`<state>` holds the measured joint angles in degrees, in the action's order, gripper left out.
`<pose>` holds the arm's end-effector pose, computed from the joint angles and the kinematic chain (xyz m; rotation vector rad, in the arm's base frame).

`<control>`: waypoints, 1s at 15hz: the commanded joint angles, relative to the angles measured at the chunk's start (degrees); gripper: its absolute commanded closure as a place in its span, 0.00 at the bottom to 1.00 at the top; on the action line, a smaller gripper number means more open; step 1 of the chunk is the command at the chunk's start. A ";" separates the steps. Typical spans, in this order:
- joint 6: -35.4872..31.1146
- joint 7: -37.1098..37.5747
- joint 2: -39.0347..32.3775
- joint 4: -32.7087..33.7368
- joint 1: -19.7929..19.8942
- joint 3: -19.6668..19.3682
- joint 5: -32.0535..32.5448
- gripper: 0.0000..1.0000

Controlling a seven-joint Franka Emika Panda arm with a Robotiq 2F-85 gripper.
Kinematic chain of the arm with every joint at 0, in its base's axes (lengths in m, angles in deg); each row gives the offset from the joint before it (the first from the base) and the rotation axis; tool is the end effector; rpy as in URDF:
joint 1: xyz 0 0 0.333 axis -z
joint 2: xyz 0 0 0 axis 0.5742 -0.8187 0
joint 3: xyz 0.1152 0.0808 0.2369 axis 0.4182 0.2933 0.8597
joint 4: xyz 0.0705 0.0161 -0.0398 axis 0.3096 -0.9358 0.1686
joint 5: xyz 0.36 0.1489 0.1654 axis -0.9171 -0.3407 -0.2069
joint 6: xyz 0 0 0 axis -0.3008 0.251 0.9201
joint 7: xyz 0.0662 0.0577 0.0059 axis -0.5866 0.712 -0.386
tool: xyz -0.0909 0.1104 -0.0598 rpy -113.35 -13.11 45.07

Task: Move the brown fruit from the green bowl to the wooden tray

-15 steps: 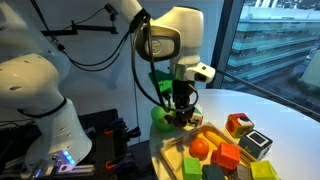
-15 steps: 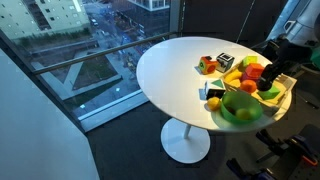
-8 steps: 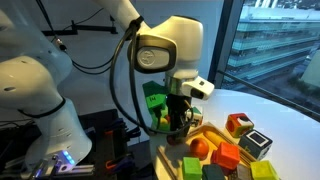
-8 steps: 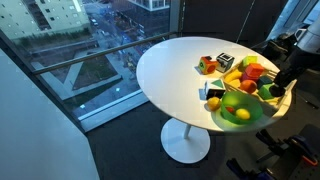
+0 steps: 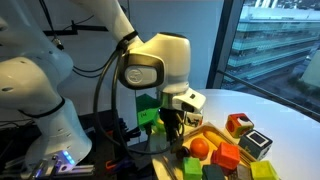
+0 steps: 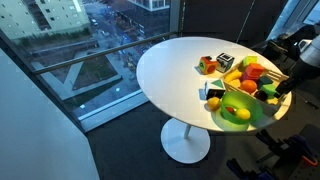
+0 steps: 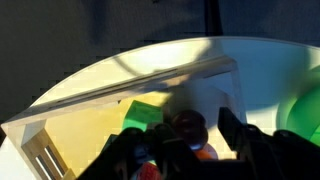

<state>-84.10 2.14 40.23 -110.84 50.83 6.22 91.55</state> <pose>0.3619 -0.1888 0.1473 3.0601 -0.2866 0.0241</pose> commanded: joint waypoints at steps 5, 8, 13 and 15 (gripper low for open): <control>-1.99 -1.12 -1.39 0.09 -0.02 -0.71 -0.40 0.31; 0.09 -2.30 -0.63 0.09 -0.51 -0.79 -1.67 0.14; 5.83 -3.34 1.99 0.33 -1.38 -0.42 -2.80 0.00; 8.93 -3.20 3.32 0.73 -1.89 -0.14 -2.73 0.00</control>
<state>-79.88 0.76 40.27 -110.45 49.78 6.03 90.36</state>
